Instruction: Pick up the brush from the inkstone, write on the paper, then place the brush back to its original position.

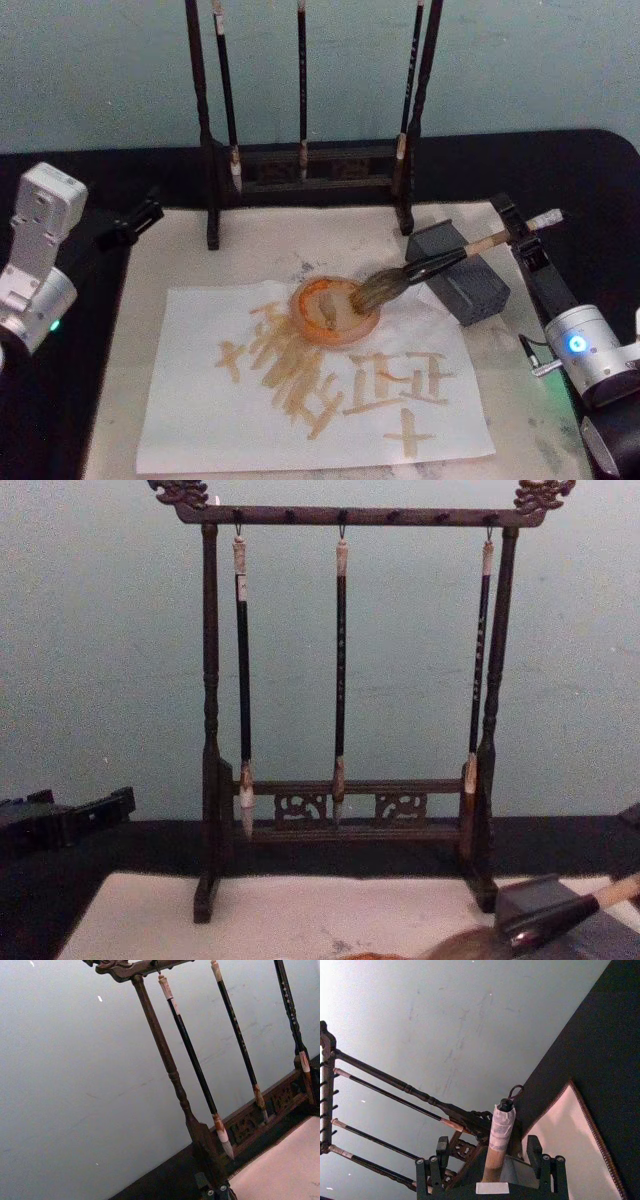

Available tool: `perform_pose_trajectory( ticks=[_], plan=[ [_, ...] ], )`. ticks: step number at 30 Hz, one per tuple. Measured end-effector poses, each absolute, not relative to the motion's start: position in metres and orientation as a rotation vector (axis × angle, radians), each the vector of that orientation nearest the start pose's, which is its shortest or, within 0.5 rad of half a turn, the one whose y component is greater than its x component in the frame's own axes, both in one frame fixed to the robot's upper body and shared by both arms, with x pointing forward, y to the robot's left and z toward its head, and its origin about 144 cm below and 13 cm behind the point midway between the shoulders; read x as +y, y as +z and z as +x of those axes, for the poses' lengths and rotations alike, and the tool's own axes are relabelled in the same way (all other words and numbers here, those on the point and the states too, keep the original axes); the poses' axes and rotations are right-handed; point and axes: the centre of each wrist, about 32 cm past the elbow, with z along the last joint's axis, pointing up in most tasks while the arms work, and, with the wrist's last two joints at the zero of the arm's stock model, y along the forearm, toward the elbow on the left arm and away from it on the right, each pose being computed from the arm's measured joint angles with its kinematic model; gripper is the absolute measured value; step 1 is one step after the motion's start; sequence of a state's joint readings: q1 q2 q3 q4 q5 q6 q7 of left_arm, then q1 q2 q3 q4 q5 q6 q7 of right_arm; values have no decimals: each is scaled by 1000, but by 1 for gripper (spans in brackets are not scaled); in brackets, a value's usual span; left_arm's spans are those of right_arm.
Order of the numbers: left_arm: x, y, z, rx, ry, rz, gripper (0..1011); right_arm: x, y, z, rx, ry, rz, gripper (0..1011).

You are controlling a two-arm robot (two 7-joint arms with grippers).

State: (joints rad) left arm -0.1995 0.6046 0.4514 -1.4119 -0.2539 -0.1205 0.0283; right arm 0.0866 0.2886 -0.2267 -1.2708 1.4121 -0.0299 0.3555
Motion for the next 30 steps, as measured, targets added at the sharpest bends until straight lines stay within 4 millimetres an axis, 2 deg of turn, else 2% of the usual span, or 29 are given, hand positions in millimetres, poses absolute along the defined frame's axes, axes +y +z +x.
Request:
perform_pose_trajectory(
  ticks=[6,13,30],
  plan=[
    [310,1140,489,-285,1248,304,1002,-272,1072,467,898,-1131,770,1003],
    [310,1140,489,-285,1248,304,1002,-272,1072,467,898,-1130,771,882],
    [310,1140,489,-285,1248,304,1002,-272,1072,466,898,-1128,772,322]
  ],
)
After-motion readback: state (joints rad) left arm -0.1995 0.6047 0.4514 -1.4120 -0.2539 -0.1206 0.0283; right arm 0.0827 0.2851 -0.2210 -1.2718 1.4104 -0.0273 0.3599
